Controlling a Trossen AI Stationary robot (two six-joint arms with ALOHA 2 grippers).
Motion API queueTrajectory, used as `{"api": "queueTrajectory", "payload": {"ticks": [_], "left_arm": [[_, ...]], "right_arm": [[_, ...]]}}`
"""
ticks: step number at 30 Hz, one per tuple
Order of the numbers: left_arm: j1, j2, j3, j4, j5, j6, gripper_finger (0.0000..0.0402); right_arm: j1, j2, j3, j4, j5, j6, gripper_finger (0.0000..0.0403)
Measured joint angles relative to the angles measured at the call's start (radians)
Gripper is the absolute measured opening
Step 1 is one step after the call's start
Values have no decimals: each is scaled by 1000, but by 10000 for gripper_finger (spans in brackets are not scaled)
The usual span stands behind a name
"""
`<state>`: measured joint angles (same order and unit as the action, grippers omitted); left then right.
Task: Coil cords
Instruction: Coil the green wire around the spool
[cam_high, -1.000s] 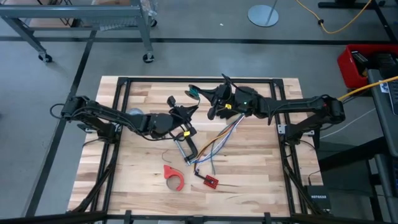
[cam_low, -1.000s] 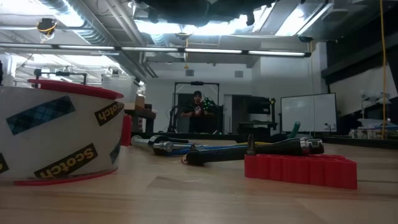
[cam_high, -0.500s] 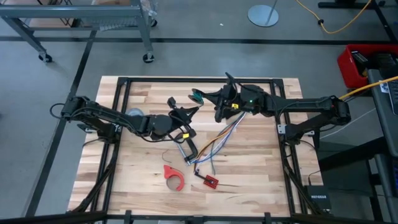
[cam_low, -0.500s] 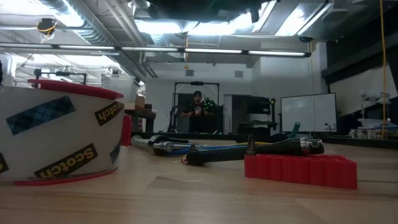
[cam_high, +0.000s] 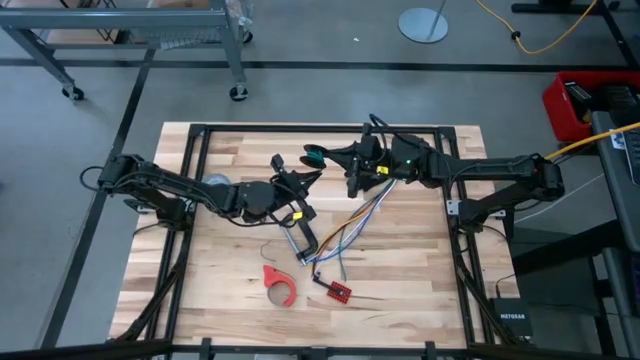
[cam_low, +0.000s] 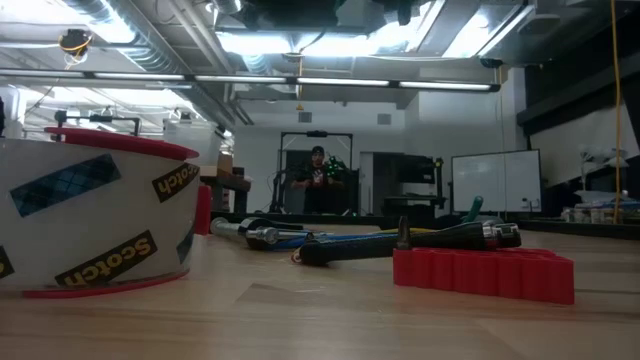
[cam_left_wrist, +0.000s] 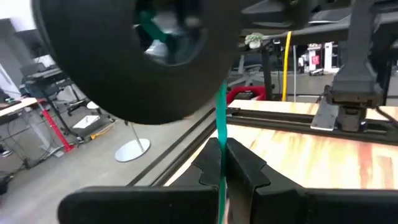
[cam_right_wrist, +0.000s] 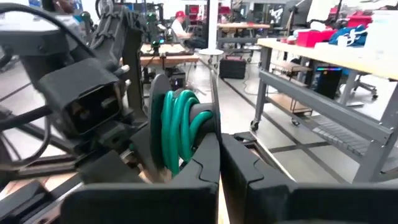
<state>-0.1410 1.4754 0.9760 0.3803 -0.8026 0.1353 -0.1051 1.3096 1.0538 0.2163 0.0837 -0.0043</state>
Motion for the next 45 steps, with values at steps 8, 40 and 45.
{"api": "queueTrajectory", "payload": {"ticks": [8, 40, 45], "left_arm": [[-3, 1, -1, -42, -39, 55, 0], [-2, 2, -2, -140, -15, 185, 44], [-2, 2, -2, -142, -15, 188, 64]], "right_arm": [[0, -29, 1, -135, -6, 1, 3], [1, -35, 2, -424, -17, 26, 3], [1, -34, 2, -434, -17, 26, 3]]}}
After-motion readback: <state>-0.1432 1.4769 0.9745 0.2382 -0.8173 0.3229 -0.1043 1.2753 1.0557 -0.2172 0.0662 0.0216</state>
